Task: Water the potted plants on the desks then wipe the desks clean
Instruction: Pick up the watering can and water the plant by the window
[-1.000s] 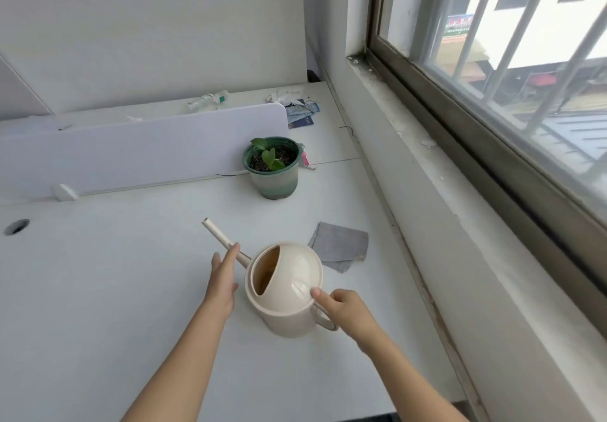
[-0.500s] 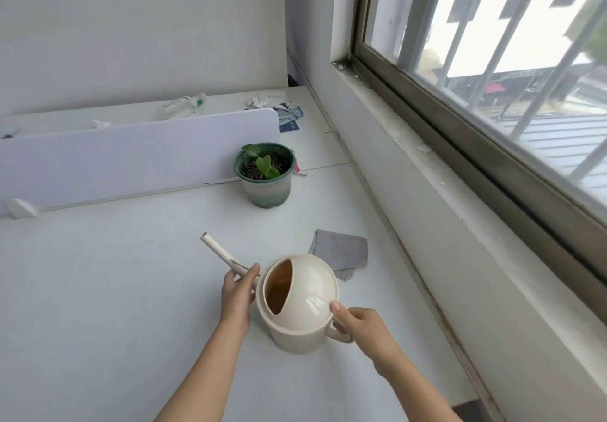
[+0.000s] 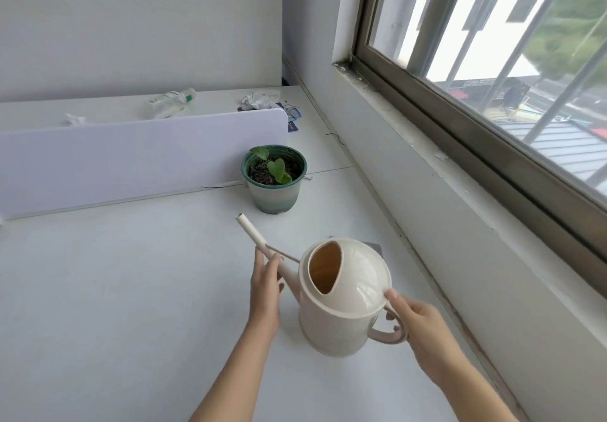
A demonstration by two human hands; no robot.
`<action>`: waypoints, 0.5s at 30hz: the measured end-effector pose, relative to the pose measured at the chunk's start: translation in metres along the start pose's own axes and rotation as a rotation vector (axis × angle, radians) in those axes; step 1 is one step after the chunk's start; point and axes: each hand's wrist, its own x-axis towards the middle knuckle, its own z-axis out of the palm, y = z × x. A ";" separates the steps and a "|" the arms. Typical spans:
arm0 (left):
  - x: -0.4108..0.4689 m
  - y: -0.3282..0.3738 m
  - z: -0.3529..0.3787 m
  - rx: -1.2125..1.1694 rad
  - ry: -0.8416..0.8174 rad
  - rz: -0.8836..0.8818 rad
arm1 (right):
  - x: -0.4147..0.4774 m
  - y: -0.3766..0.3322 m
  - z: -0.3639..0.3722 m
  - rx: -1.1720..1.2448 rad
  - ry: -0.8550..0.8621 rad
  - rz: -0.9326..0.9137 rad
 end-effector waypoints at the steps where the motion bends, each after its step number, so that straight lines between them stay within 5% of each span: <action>1: 0.006 0.008 0.006 -0.007 -0.036 0.011 | 0.000 -0.007 -0.003 0.042 -0.009 -0.019; 15: 0.057 0.051 0.075 -0.032 -0.180 0.054 | 0.029 -0.074 -0.020 0.046 -0.092 -0.170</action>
